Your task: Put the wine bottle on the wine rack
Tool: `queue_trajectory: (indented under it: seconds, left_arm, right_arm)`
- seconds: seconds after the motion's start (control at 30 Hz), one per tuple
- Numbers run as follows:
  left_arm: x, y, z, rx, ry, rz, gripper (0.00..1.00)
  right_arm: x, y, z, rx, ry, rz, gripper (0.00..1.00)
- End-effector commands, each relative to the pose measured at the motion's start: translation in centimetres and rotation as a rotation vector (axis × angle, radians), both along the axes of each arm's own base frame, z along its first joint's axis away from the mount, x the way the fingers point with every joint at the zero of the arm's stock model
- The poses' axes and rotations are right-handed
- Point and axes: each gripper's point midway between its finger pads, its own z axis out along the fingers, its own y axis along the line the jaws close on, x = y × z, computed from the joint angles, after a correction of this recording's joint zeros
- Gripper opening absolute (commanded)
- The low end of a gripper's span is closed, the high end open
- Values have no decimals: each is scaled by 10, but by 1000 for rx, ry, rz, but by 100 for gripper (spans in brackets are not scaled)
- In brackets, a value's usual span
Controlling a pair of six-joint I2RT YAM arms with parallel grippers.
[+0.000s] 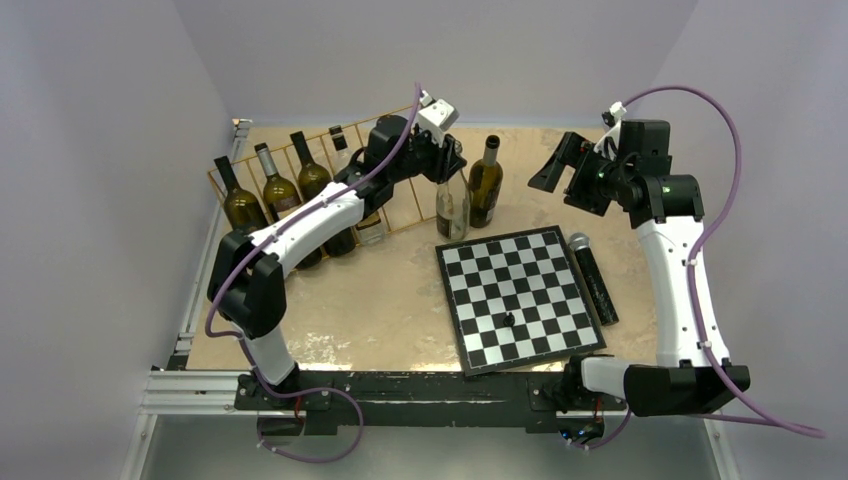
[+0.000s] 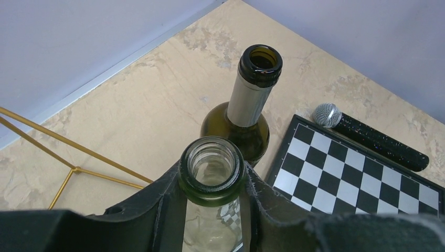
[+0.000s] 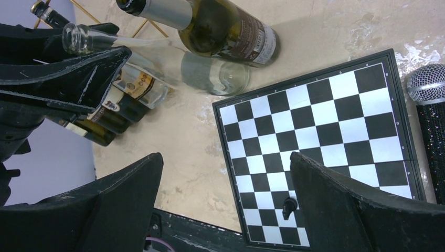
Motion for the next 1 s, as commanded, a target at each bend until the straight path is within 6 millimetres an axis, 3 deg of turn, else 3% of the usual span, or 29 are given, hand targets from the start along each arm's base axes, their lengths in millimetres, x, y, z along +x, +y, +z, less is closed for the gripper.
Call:
queue_trajectory:
  seconds: [0.0, 0.1, 0.3, 0.43, 0.6, 0.97]
  left_arm:
    - [-4, 10, 55, -65, -47, 67, 0]
    - [-6, 21, 89, -102, -90, 114, 0]
    - [-9, 55, 121, -116, -101, 273, 0]
    - [-8, 73, 126, -110, -97, 364, 0]
    - [9, 102, 118, -92, -34, 543, 0]
    - [29, 123, 124, -115, -15, 653, 0]
  right_arm:
    - [-5, 2, 14, 13, -48, 16, 96]
    - [-7, 2, 14, 15, -50, 13, 96]
    - [-9, 4, 13, 27, -46, 15, 95]
    - [-9, 7, 12, 44, -47, 18, 95]
    - [-11, 10, 10, 59, -47, 29, 95]
    - [-16, 10, 6, 64, -42, 30, 95]
